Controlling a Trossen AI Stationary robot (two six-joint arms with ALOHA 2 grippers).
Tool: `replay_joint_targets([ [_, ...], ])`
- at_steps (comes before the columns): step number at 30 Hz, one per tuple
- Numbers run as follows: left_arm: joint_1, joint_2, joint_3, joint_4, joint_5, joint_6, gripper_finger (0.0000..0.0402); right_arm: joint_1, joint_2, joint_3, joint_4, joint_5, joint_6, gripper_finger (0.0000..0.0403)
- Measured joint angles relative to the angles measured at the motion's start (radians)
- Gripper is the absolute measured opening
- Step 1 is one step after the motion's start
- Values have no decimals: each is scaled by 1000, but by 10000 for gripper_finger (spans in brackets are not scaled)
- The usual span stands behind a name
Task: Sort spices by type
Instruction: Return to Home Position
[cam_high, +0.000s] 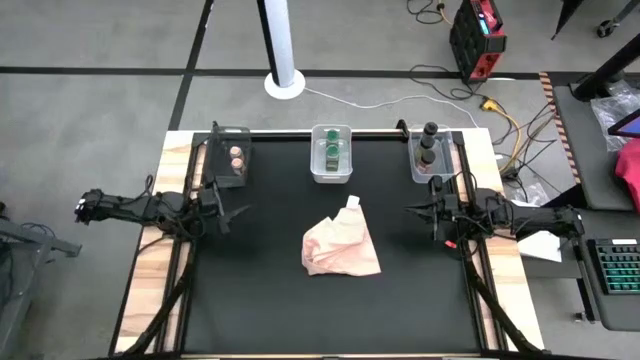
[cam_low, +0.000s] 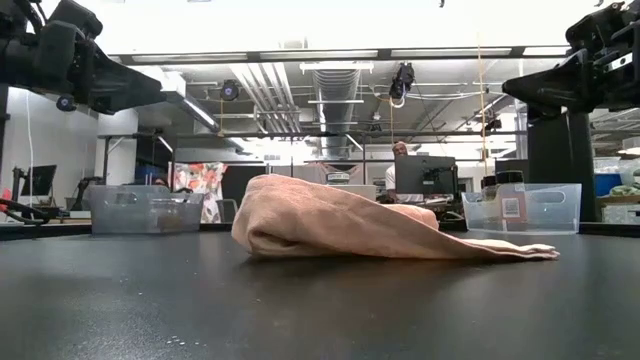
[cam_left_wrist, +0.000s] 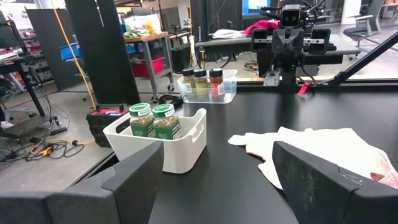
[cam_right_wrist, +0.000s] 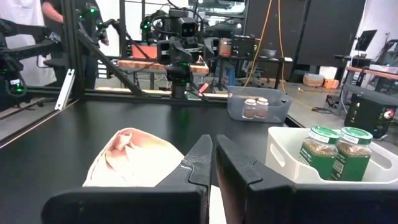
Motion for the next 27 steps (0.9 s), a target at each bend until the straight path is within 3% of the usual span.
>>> replay_joint_targets([
  [27,0,0,0,0,0,0,284,0,15,5,5,1,0,13],
])
